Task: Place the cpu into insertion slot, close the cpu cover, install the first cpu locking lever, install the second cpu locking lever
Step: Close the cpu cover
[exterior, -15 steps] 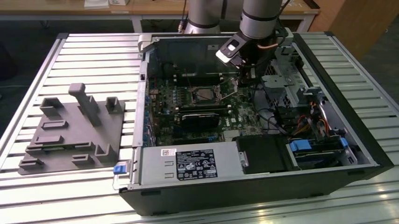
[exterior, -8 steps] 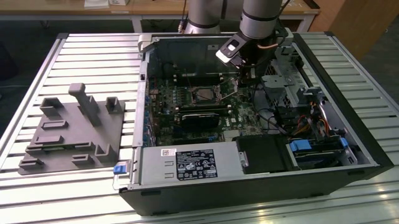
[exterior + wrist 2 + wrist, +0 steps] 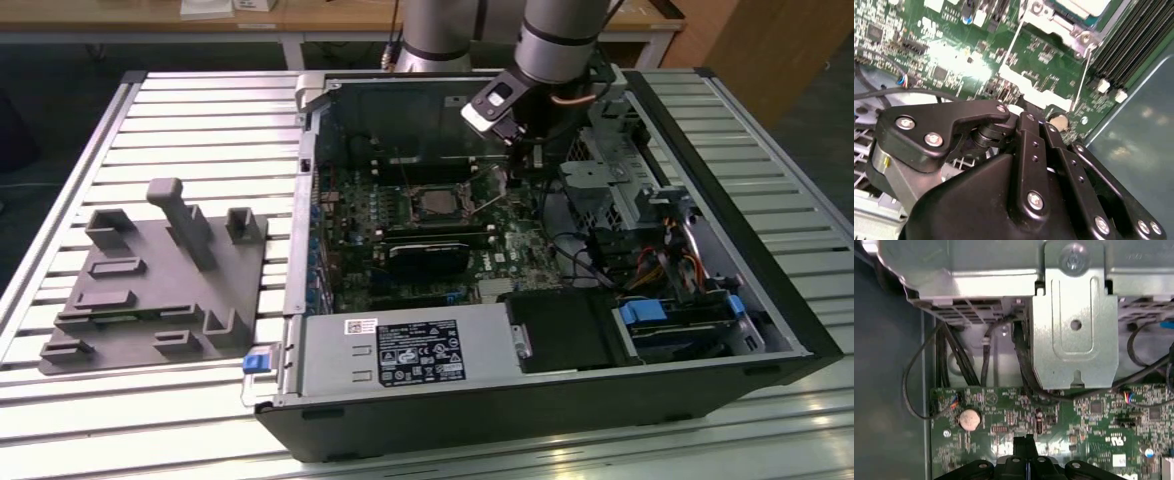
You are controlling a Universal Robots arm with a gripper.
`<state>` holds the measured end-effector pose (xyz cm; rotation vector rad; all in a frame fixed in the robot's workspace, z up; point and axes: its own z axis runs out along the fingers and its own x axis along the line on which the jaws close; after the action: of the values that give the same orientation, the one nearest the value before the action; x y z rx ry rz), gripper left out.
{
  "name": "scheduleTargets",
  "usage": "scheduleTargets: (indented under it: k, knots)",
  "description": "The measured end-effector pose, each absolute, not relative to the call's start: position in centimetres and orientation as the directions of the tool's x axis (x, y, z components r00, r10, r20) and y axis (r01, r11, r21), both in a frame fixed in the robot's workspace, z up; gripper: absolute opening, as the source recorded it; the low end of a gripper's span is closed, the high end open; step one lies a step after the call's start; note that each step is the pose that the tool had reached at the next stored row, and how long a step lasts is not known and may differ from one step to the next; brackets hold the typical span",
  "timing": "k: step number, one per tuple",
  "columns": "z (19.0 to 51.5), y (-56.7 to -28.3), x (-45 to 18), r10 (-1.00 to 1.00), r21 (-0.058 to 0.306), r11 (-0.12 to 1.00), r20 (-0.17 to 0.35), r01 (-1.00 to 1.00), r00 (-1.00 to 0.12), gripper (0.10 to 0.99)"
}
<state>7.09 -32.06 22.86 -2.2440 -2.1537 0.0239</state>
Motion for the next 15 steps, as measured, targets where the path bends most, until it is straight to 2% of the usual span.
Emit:
scheduleTargets:
  k: [3, 15]
  knots:
    - [22.85, -32.06, 7.14, 0.999, -0.062, -0.041, 0.009, 0.997, 0.041, 0.106]
    - [22.84, -32.06, 6.47, 0.999, -0.064, -0.041, 0.009, 0.997, 0.041, 0.106]
